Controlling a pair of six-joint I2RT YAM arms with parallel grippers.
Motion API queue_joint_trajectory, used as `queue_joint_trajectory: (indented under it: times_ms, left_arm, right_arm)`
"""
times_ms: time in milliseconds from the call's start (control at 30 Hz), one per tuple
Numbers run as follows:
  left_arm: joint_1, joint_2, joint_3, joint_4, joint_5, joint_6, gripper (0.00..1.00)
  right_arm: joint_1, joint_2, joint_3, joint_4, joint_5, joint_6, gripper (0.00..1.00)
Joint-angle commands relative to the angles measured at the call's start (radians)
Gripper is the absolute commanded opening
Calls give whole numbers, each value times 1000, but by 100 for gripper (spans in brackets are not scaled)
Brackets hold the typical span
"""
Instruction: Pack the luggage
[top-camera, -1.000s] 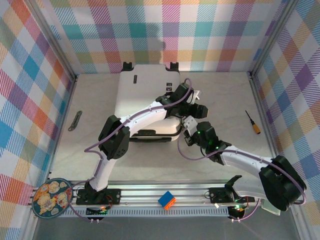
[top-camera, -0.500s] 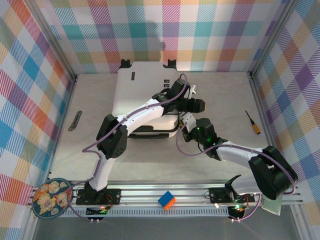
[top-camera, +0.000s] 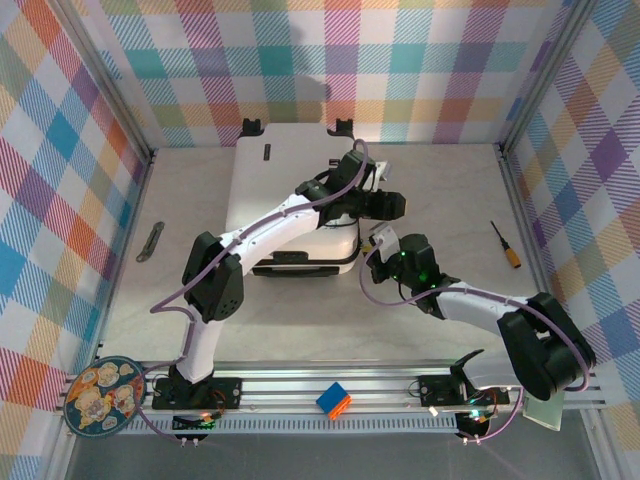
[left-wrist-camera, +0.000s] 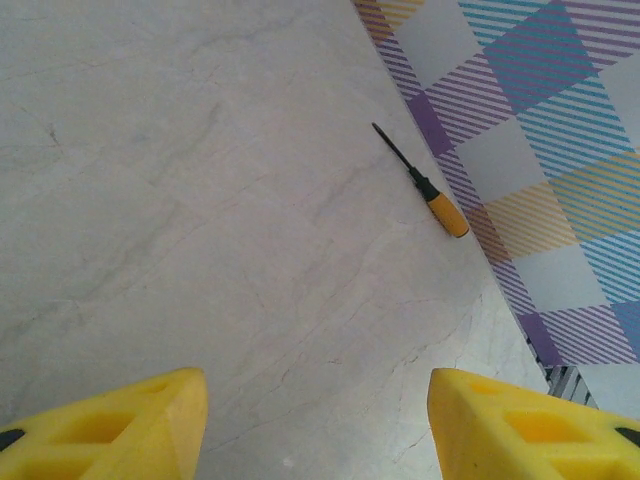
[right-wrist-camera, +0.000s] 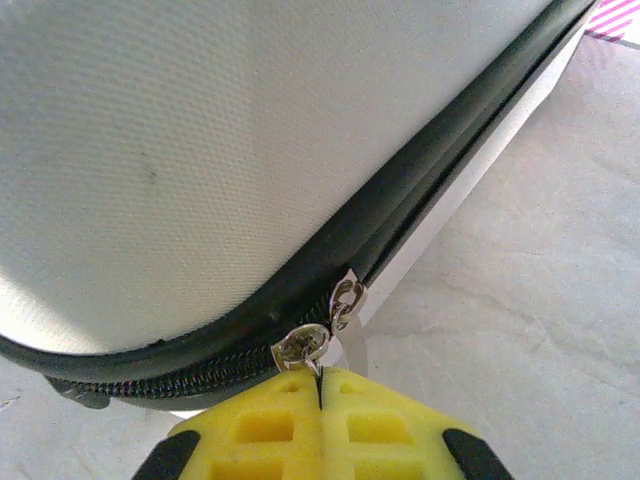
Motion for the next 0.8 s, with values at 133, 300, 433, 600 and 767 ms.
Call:
queue_joint_trajectory:
  times_ms: [133, 300, 433, 600, 767]
  left_arm:
    - [24, -72, -148, -42, -57, -1, 60]
    - [28, -77, -185, -12, -37, -24, 60]
    - [30, -80, -221, 21, -21, -41, 59]
    - [31, -88, -255, 46, -12, -52, 59]
    - [32, -93, -265, 57, -4, -54, 58]
  right_arm:
    - [-96, -54, 3, 143, -44, 50, 0]
    - [-116, -13, 37, 160, -60, 56, 0]
    - [-126, 22, 81, 160, -48, 79, 0]
    - [-129, 64, 138, 135, -10, 110, 0]
    - [-130, 87, 162, 123, 27, 130, 0]
